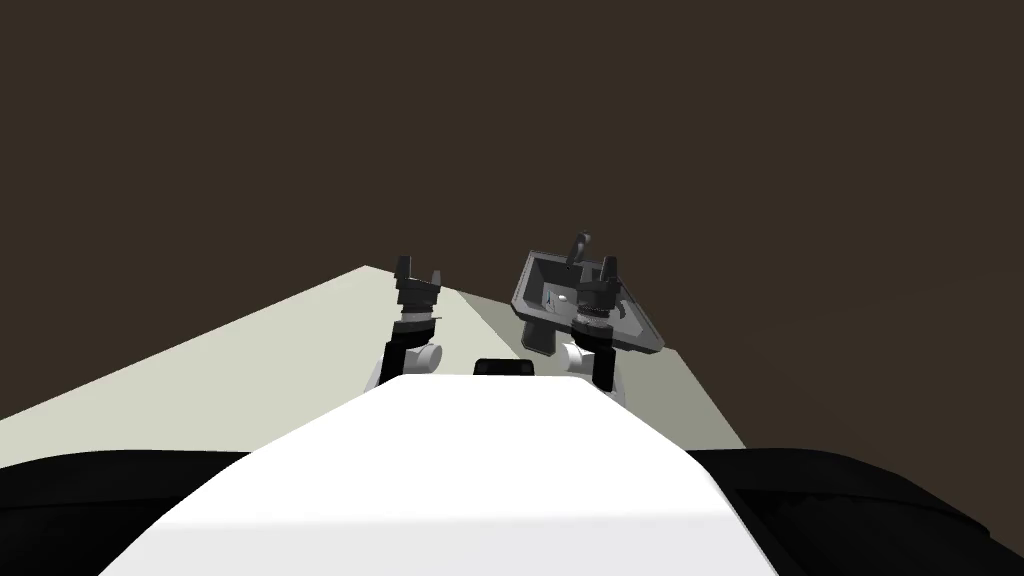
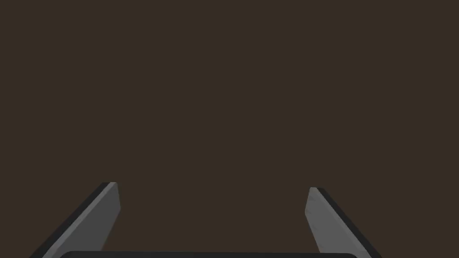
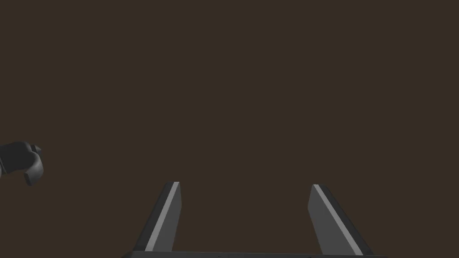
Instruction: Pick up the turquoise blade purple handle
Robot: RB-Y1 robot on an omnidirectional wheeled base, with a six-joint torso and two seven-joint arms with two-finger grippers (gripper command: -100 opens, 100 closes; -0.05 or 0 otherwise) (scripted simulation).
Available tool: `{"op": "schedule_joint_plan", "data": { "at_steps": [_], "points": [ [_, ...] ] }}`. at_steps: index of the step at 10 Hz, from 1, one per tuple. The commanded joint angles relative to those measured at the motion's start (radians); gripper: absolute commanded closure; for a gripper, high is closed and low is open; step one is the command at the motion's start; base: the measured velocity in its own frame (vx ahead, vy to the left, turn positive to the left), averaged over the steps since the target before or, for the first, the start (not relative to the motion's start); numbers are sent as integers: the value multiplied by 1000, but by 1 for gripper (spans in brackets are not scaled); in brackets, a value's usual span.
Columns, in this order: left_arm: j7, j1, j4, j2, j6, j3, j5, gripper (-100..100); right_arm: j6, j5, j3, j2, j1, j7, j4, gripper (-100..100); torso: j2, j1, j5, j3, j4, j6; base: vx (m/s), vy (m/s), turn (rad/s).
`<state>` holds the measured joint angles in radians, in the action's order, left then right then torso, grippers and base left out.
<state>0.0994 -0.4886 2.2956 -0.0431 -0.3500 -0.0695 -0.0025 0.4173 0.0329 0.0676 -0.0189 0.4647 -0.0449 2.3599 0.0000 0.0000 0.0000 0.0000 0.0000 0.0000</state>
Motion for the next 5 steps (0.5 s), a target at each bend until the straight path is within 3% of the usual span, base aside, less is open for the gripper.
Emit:
{"op": "schedule_joint_plan", "data": {
  "at_steps": [1,3,5],
  "points": [
    [0,0,0,0,0,0,0,0,-19,-6,-6,30,0,8,-4,-100,0,0,0,0,0,0,27,19,-7],
    [0,0,0,0,0,0,0,0,-65,-20,-22,75,-1,25,-12,-100,-4,2,0,-2,-1,0,95,44,-19],
    [0,0,0,0,0,0,0,0,-128,-41,-45,119,-3,52,-25,-100,-9,4,1,-5,-2,0,151,80,-31]
  ]
}}
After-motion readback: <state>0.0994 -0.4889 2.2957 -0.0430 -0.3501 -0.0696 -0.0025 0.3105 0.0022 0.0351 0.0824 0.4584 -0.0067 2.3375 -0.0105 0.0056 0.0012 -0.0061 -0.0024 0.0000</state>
